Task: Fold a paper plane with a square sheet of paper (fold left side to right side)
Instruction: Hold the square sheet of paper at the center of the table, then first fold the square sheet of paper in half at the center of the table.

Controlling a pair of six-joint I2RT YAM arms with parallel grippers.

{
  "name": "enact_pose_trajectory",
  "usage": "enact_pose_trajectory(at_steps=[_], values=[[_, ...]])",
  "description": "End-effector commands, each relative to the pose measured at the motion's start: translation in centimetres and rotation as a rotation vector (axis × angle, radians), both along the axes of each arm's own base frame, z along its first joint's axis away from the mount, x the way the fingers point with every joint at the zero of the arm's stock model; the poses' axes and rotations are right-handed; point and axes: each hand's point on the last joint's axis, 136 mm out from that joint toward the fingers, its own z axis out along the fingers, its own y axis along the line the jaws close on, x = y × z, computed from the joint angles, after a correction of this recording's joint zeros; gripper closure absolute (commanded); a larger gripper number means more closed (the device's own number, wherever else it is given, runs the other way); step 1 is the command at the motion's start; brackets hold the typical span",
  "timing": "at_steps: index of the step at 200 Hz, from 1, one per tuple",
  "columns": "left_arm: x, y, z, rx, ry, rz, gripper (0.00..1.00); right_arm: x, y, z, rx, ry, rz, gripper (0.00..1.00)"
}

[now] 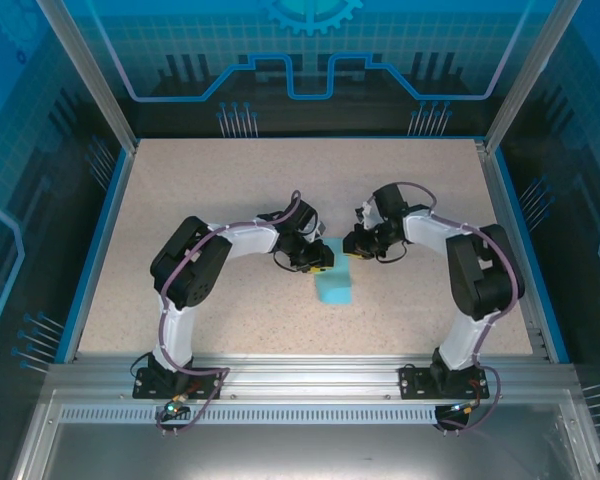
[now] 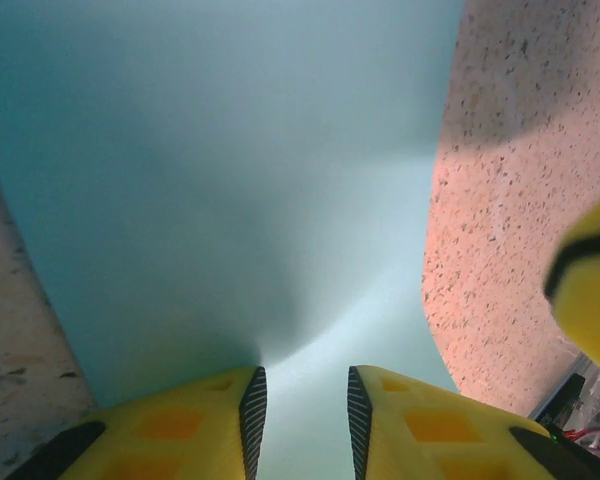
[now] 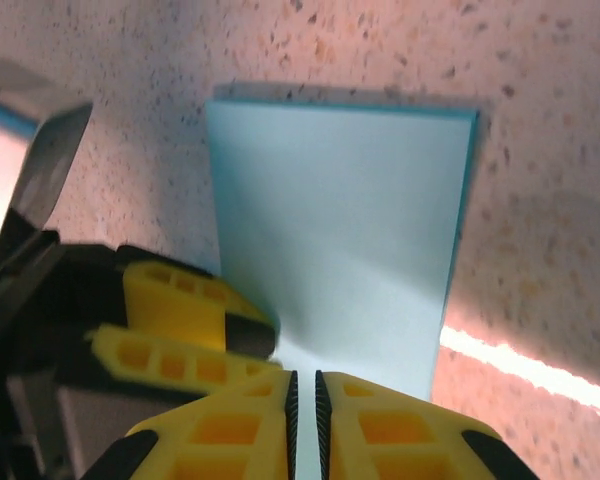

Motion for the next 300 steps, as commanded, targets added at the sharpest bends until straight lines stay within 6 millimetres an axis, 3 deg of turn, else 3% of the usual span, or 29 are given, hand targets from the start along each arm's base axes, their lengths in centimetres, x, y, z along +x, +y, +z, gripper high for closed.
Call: enact_pose_trajectory(at_steps=[1,45,84,110,176,300], values=[[-0.9,0.5,-1.6,0.052,0.042,0.009,0.67,0.2,1.2,-0.9,0.006,0.042,0.02,0.84],[-0.8,0.3,-0.7,0.034,0.02,0.001,0.67,0.4,1.2,-3.2,-0.052,0.099,0.028,0.84],[-0.7,-0.3,2.9,-0.052,-0.069,-0.028,0.61,-0.7,0.0,-4.9,-0.121,0.151,0.024,0.84],[-0.8,-0.8,4.1,-0.108,-0.106,-0.043,0.59,-1.0,-0.1,-5.1,-0.126,0.159,0.025,0.84],[-1.0,-0.8,1.3,-0.085,-0.071,-0.043,0.6,-1.0,0.1,-4.9,-0.135,0.156,0.028,0.84],[-5.7,0.1,-0.6,-0.065,-0.062,-0.129,0.61,-1.8,-0.3,-5.5,-0.169,0.179,0.032,0.84]])
